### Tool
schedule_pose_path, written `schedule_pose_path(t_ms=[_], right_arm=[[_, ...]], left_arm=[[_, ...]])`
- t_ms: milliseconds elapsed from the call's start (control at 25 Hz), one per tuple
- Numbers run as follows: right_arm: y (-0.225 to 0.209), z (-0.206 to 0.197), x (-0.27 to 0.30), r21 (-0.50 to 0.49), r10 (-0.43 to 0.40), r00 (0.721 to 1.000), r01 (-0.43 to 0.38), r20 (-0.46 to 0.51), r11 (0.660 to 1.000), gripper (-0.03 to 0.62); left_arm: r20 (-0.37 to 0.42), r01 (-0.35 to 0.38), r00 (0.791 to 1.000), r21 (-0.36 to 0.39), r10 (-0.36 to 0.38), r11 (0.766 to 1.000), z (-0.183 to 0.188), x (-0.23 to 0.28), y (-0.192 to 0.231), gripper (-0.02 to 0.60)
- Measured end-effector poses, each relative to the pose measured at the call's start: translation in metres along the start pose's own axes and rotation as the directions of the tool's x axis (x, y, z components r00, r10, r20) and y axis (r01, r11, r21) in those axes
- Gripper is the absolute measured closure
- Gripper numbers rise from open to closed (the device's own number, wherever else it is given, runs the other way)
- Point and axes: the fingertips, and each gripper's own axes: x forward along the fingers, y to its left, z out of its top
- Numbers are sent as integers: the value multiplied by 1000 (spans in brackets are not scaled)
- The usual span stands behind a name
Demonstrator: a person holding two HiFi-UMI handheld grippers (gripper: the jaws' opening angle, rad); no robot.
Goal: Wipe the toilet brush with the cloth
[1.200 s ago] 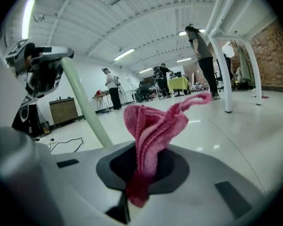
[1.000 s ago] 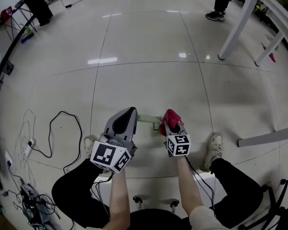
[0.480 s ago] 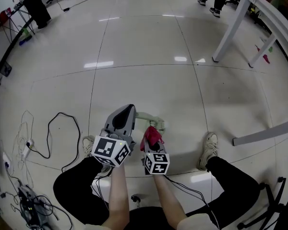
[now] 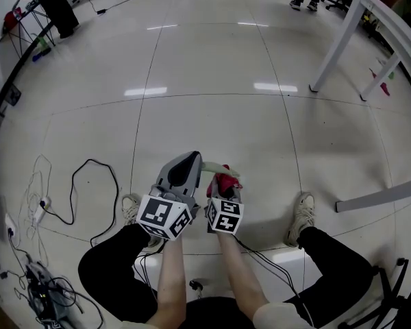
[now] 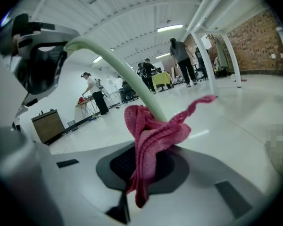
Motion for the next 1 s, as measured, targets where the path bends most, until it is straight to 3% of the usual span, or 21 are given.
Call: schedule_pose_path(t_ms=[200,400,600,760,840,920,1000], right_arm=[[40,49,-31,-98,115,984,-103,134,990,562],[82,89,-56,-281,251,949,-192,192,940,562],[97,103,-66,-382,343,921,-254,185,889,563],[102,94,-83,-423,458,884,-381,93,822,562],[102,96,-97,-450,482,874,-405,66,796,562],[101,101,-114,-464,487,871,-405,67,788,562],[98,117,-132,-437,499,860,-409,110,801,562]], left_arm=[[-4,-3,1000,0,3,1000,-2,1,0,577],[2,12,1000,-10,-12,1000,-1,5,-5,577],[-5,46,999,-17,-46,999,1,12,-12,577],[-20,32,999,-31,-33,999,-1,11,-11,577],[-32,28,999,-25,-29,999,1,14,-9,577],[-22,12,1000,-18,-12,1000,8,12,-7,577],[20,-10,1000,-26,11,1000,22,4,-6,577]])
